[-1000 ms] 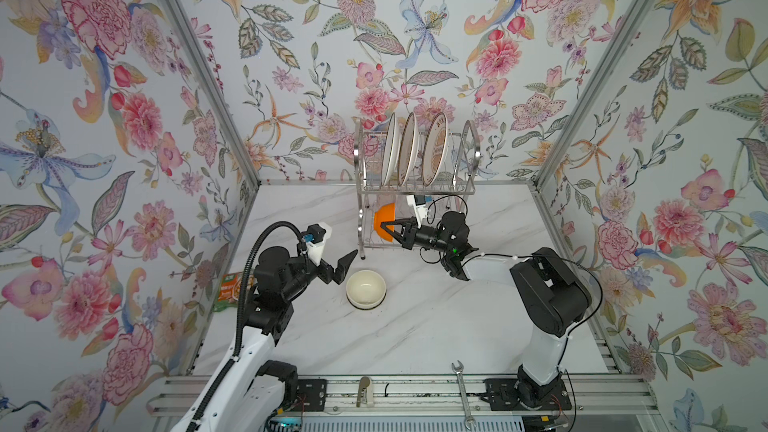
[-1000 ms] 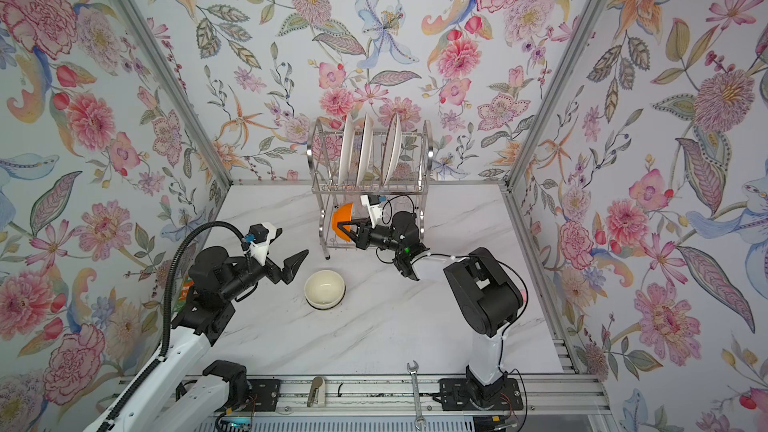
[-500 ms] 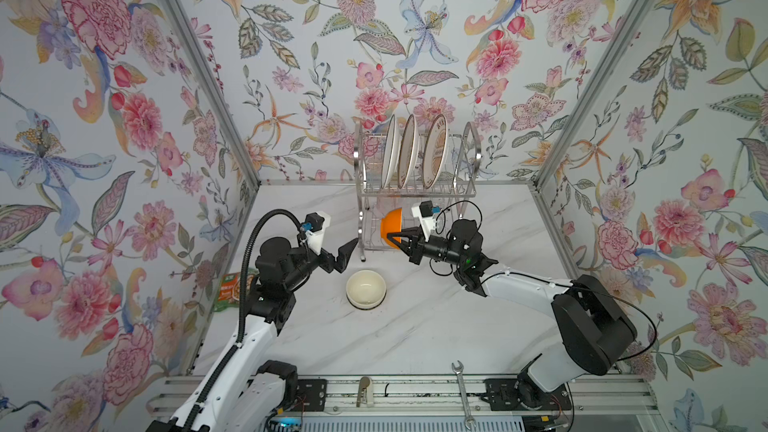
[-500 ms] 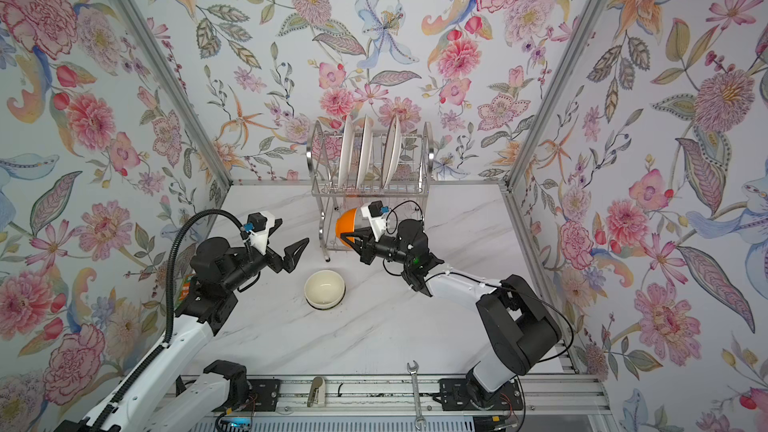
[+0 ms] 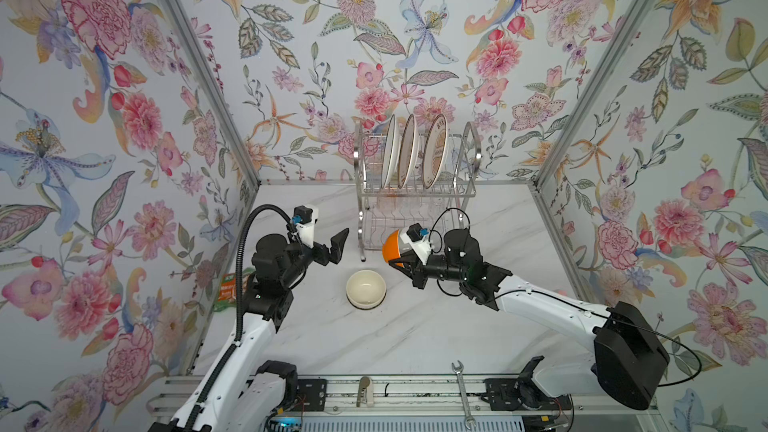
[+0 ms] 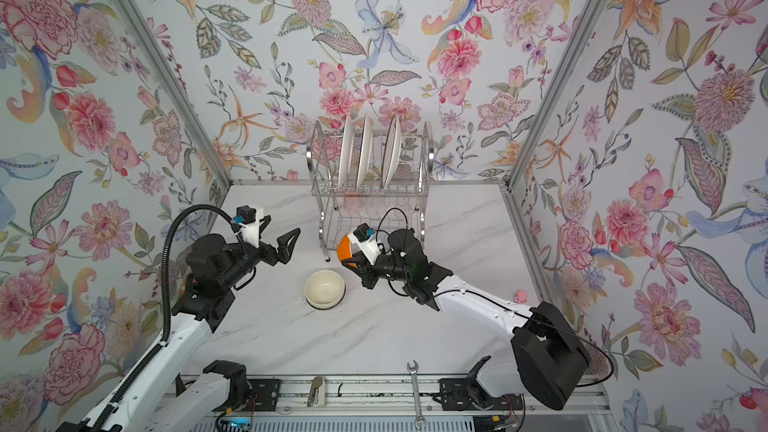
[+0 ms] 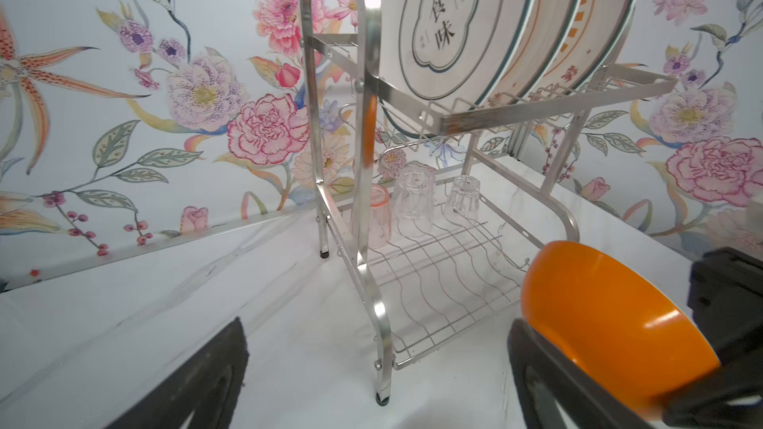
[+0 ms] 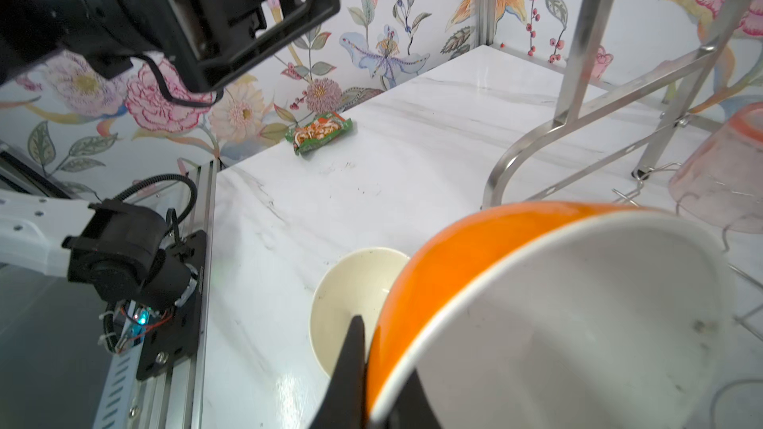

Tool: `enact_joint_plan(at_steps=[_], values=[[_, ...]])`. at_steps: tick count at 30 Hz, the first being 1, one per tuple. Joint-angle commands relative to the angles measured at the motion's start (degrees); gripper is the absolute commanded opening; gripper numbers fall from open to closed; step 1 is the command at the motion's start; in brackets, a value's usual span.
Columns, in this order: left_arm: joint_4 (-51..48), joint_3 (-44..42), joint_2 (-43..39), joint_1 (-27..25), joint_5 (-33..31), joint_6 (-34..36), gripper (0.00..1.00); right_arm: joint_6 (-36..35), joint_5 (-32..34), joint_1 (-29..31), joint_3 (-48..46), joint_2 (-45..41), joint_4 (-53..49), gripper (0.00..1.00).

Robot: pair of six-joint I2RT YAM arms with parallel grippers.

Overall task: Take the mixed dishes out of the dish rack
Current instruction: 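Lift the orange bowl out of the rack toward the stacked bowls, then lower the orange bowl onto the cream bowl with the right gripper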

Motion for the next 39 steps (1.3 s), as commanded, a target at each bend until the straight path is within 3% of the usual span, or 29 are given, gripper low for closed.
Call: enact_joint_plan(at_steps=[1, 7, 14, 25, 39], values=[[-3.9, 3.4, 1.1, 1.9, -0.9, -1.9, 0.99, -8.4, 4.0, 2.5, 3.3, -1.7, -11.0, 0.00], [-5.4, 3.6, 3.0, 4.4, -0.9, -3.3, 0.99, -15.7, 8.9, 7.3, 11.7, 1.3, -24.0, 0.00], [-4.8, 3.1, 6.0, 6.8, -0.4, -5.4, 0.99, -24.4, 16.0, 13.4, 25.9, 10.9, -41.4, 0.00], [-8.0, 3.5, 8.4, 8.9, -3.7, -3.2, 0.99, -26.5, 22.2, 19.0, 38.4, 23.2, -52.3, 0.00], [-7.8, 1.0, 6.7, 9.7, -5.1, -2.1, 0.99, -26.4, 26.0, 20.2, 46.7, 32.9, -57.0, 0.00]])
